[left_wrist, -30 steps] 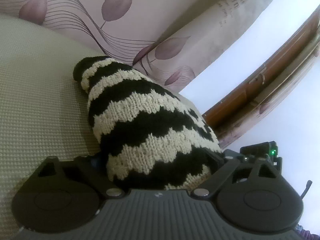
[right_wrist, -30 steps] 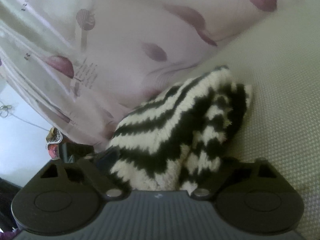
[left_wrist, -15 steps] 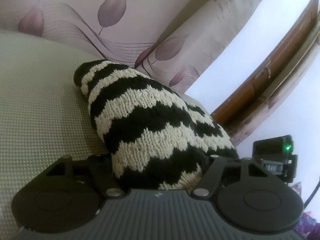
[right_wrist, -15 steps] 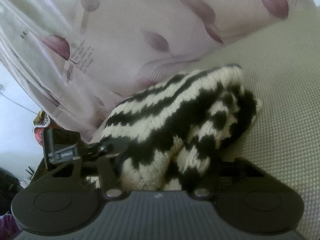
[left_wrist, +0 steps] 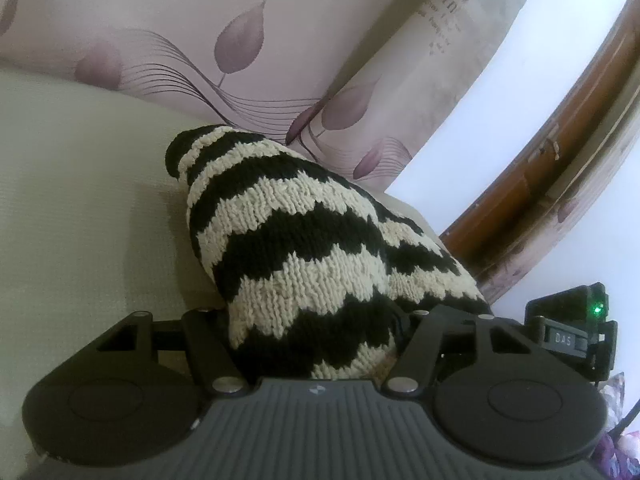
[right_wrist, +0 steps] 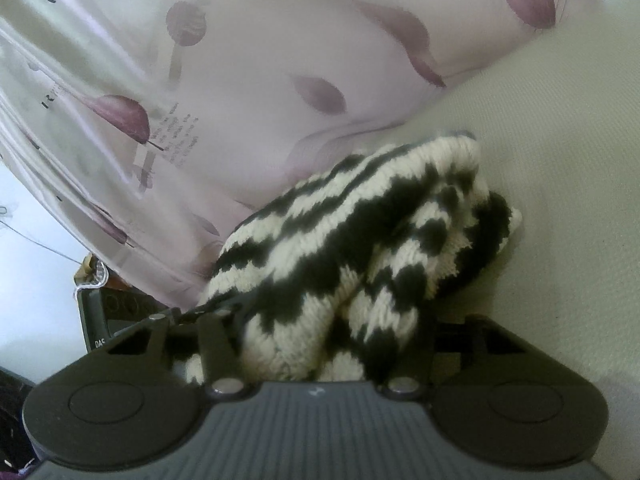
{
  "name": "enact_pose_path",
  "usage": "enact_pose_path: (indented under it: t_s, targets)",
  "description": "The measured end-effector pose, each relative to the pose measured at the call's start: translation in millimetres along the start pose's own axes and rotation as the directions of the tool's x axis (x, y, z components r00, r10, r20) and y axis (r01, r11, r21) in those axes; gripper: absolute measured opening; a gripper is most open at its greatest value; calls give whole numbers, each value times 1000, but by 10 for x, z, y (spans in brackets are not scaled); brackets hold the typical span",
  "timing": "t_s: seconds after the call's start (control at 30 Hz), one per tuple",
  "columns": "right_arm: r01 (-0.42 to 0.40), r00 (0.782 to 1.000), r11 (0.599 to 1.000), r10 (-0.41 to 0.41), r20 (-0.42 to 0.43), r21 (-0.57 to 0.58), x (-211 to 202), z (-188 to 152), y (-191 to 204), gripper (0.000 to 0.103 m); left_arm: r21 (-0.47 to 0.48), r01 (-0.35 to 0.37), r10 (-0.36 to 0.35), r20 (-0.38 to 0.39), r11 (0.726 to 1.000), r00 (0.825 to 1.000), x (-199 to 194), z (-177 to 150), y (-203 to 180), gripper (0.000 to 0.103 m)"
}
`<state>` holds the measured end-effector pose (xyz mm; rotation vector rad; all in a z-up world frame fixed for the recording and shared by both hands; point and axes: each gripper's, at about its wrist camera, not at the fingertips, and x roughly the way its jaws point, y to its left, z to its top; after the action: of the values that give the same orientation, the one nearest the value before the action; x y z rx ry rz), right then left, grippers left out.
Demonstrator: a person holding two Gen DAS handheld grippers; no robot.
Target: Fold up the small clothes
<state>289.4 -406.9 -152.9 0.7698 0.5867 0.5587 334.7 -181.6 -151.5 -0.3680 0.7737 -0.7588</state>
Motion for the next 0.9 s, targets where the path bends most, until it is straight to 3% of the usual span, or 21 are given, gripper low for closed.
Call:
enact_pose_path:
  t_s: [0.37,0.9]
  targets:
    - [-54,999,998,54,-2,38,-51,-327,436,53,67,-93,92,13,993,996,-636,-104,-179,63]
    - [-103,994,992,105,-19,73,-115,-1136,1079,53,143,-211,211,11,967,977,-1695,-568,-232,63]
